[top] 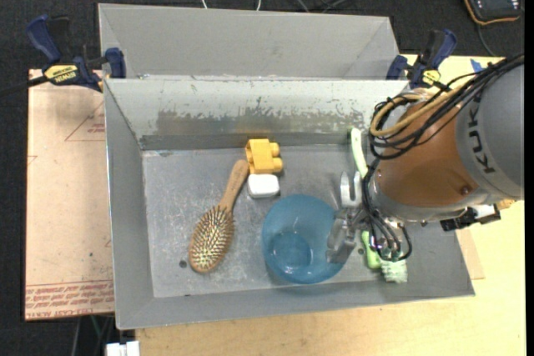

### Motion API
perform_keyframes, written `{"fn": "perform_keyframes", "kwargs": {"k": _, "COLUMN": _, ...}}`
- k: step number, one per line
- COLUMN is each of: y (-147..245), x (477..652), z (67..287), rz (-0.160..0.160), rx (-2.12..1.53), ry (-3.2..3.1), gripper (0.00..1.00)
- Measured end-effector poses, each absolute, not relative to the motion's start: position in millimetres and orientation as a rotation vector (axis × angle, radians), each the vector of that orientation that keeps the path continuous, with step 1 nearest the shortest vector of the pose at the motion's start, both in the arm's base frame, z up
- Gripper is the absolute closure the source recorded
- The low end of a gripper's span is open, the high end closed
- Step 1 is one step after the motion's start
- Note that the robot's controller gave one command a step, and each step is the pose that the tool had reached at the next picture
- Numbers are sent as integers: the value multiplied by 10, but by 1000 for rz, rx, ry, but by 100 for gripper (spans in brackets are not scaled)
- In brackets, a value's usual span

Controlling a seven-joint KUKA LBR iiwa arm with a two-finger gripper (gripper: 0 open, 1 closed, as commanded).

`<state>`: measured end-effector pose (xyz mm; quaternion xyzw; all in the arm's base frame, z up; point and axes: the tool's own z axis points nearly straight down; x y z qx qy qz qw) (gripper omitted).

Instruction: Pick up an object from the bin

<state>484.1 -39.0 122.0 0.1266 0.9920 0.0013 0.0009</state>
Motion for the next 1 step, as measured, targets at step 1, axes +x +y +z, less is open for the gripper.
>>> {"fn": "perform_keyframes", "kwargs": {"k": 1, "y": 59, "x": 5117, "z": 1354, "rz": 11, "rx": 461, "ry": 3110, "gripper": 100}}
